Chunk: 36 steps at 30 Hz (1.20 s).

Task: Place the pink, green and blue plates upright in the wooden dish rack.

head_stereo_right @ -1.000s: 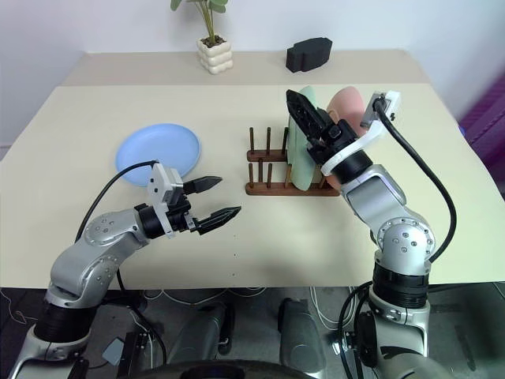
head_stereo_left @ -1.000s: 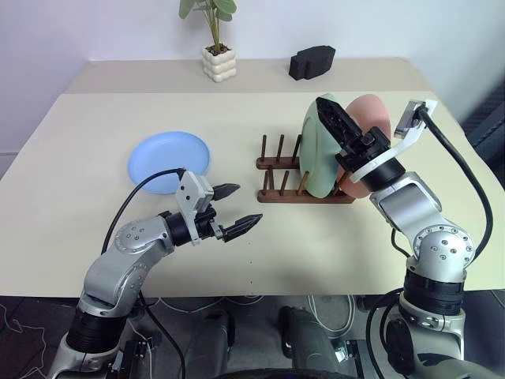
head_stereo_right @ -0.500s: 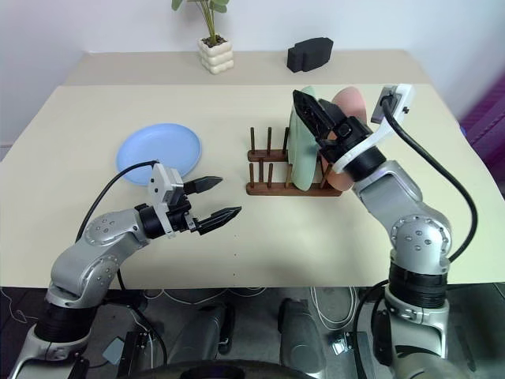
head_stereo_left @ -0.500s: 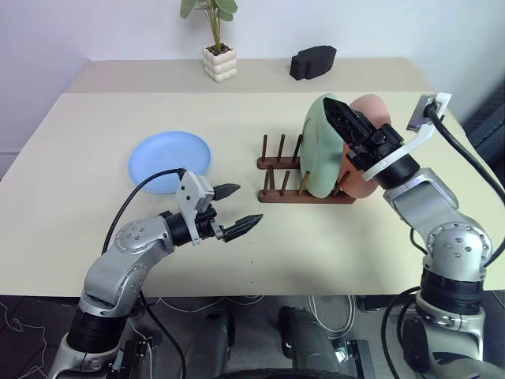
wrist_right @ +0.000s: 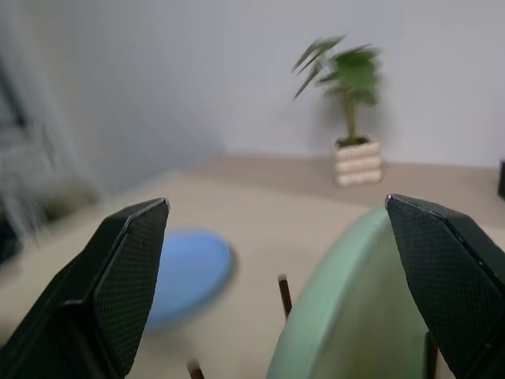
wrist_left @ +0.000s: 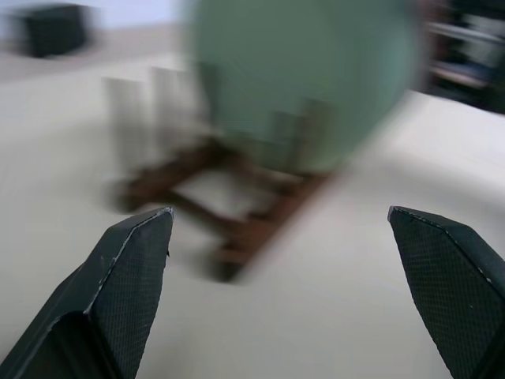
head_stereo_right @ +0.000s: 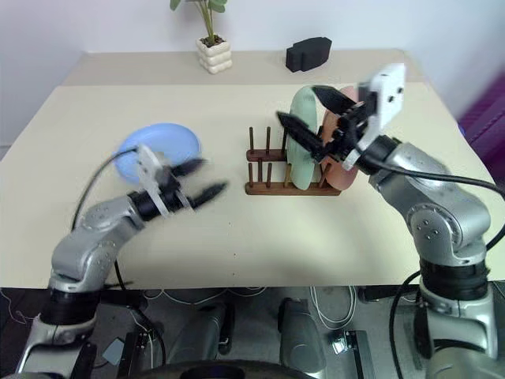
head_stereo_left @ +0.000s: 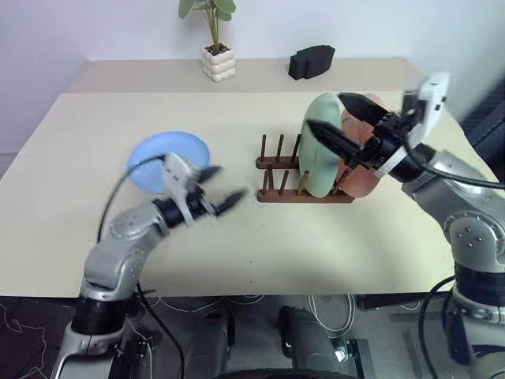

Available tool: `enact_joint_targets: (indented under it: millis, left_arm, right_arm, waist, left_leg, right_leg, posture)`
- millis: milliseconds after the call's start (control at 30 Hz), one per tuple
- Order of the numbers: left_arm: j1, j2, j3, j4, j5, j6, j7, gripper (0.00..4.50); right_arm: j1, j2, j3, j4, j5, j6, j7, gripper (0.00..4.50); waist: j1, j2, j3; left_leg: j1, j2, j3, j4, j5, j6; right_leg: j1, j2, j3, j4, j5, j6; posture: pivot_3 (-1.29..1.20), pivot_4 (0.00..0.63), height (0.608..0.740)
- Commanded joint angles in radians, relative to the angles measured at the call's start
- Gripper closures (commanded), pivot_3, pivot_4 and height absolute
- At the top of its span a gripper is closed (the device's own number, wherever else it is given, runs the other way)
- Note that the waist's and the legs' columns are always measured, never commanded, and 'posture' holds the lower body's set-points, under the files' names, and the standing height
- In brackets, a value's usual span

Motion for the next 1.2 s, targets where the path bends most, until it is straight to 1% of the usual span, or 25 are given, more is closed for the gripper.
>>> enact_joint_targets:
  millis: [33,133,233,300,367,500,567,667,800,867,900,933,967,1167,1200]
  left_arm:
    - [-0.047,0.014,0.161,0.054,-0.003,-0.012,0.109,0.0]
    - [-0.11,0.041,0.25,0.115,0.032,0.017,0.229,0.0]
    - [-0.205,0.072,0.332,0.211,0.071,0.163,0.423,0.0]
    - [-0.248,0.088,0.358,0.272,0.089,0.248,0.495,0.0]
    - [-0.262,0.098,0.355,0.29,0.091,0.28,0.5,0.0]
    - [-0.323,0.122,0.323,0.455,0.152,0.367,0.55,0.0]
    - [-0.35,0.128,0.303,0.521,0.163,0.372,0.528,0.0]
    - [-0.389,0.146,0.233,0.623,0.2,0.351,0.464,0.0]
    - [-0.454,0.143,0.228,0.773,0.221,0.297,0.436,0.0]
    - [-0.474,0.141,0.234,0.82,0.222,0.272,0.424,0.0]
    - [-0.48,0.142,0.232,0.834,0.226,0.26,0.421,0.55]
    - [-0.484,0.139,0.233,0.838,0.228,0.242,0.421,0.85]
    - [-0.486,0.135,0.235,0.838,0.228,0.229,0.422,1.33]
    - [-0.477,0.119,0.249,0.806,0.22,0.199,0.428,4.49]
    - [-0.473,0.113,0.26,0.792,0.217,0.193,0.438,4.49]
  right_arm:
    - [-0.07,-0.017,0.051,-0.034,-0.102,-0.081,0.123,0.02]
    - [-0.132,-0.004,0.107,0.008,-0.193,-0.13,0.187,0.02]
    - [-0.168,0.026,0.157,0.042,-0.26,-0.172,0.235,0.02]
    - [-0.179,0.043,0.181,0.056,-0.297,-0.197,0.265,0.02]
    - [-0.183,0.058,0.188,0.062,-0.317,-0.206,0.283,0.02]
    - [-0.181,0.094,0.235,0.047,-0.368,-0.234,0.325,0.02]
    - [-0.176,0.112,0.239,0.037,-0.371,-0.229,0.332,0.02]
    - [-0.167,0.13,0.242,0.026,-0.379,-0.223,0.335,0.02]
    - [-0.158,0.143,0.236,0.02,-0.385,-0.212,0.331,0.02]
    - [-0.153,0.146,0.234,0.014,-0.389,-0.208,0.327,0.02]
    - [-0.148,0.145,0.233,0.011,-0.392,-0.207,0.325,0.0]
    - [-0.143,0.144,0.23,0.007,-0.394,-0.205,0.324,0.0]
    - [-0.138,0.144,0.227,0.004,-0.395,-0.202,0.322,0.0]
    - [-0.125,0.145,0.224,0.006,-0.408,-0.199,0.311,0.0]
    - [-0.123,0.146,0.224,0.008,-0.411,-0.198,0.309,0.0]
  waist:
    - [-0.003,-0.001,0.0]
    - [0.002,-0.002,0.0]
    - [0.006,-0.004,0.001]
    - [0.005,-0.005,0.001]
    - [0.003,-0.005,0.001]
    - [0.003,-0.006,0.001]
    - [0.003,-0.006,0.001]
    - [0.004,-0.006,0.001]
    - [0.004,-0.006,0.001]
    - [0.004,-0.006,0.001]
    - [0.003,-0.006,0.001]
    - [0.002,-0.006,0.001]
    - [0.002,-0.006,0.001]
    - [0.003,-0.006,0.001]
    - [0.003,-0.006,0.001]
  left_leg:
    - [0.0,0.0,0.0,-0.001,0.0,0.0]
    - [0.0,0.0,0.0,-0.001,0.0,0.0]
    - [-0.001,0.0,0.0,-0.001,0.0,0.0]
    - [-0.001,-0.001,-0.001,0.0,0.0,0.0]
    - [-0.001,-0.001,-0.001,0.0,0.0,0.0]
    - [-0.001,-0.002,-0.001,-0.001,0.0,0.0]
    - [-0.001,-0.002,-0.001,-0.001,0.0,0.0]
    - [-0.001,-0.002,-0.001,-0.001,0.0,0.0]
    - [-0.001,-0.003,-0.001,-0.001,0.0,0.0]
    - [-0.001,-0.003,-0.001,-0.001,0.0,0.0]
    - [-0.001,-0.003,-0.001,-0.001,0.0,0.0]
    - [-0.001,-0.002,-0.001,-0.001,0.0,0.0]
    - [-0.001,-0.002,-0.001,-0.001,0.0,0.0]
    - [-0.001,-0.002,-0.001,-0.001,0.0,0.0]
    - [0.0,-0.002,-0.001,-0.001,0.0,-0.001]
  right_leg:
    - [0.0,0.001,0.0,0.0,0.0,0.0]
    - [0.0,0.001,0.0,0.0,0.002,0.002]
    - [0.0,0.0,-0.001,0.0,0.002,0.002]
    - [0.0,0.0,-0.001,0.0,0.002,0.002]
    - [0.0,0.0,-0.001,0.0,0.002,0.003]
    - [0.0,-0.001,-0.001,0.001,0.002,0.003]
    - [0.0,-0.001,-0.001,0.002,0.002,0.003]
    - [0.0,-0.001,-0.001,0.002,0.002,0.003]
    - [0.0,-0.001,-0.001,0.002,0.002,0.003]
    - [-0.001,-0.001,-0.001,0.002,0.002,0.003]
    - [-0.001,-0.001,-0.001,0.002,0.002,0.003]
    - [-0.001,-0.002,-0.001,0.002,0.002,0.003]
    - [-0.001,-0.002,-0.001,0.002,0.002,0.003]
    - [-0.001,-0.002,-0.001,0.002,0.003,0.003]
    - [-0.001,-0.002,-0.001,0.002,0.003,0.003]
  posture:
    - [0.0,0.15,0.736]
    - [0.0,0.15,0.736]
    - [0.0,0.15,0.736]
    - [0.0,0.15,0.736]
    - [0.0,0.15,0.736]
    - [0.0,0.15,0.736]
    - [0.0,0.15,0.736]
    - [0.0,0.15,0.736]
    - [0.0,0.15,0.736]
    - [0.0,0.15,0.736]
    - [0.0,0.15,0.736]
    - [0.0,0.15,0.736]
    - [0.0,0.15,0.736]
    - [0.0,0.15,0.736]
    - [0.0,0.15,0.736]
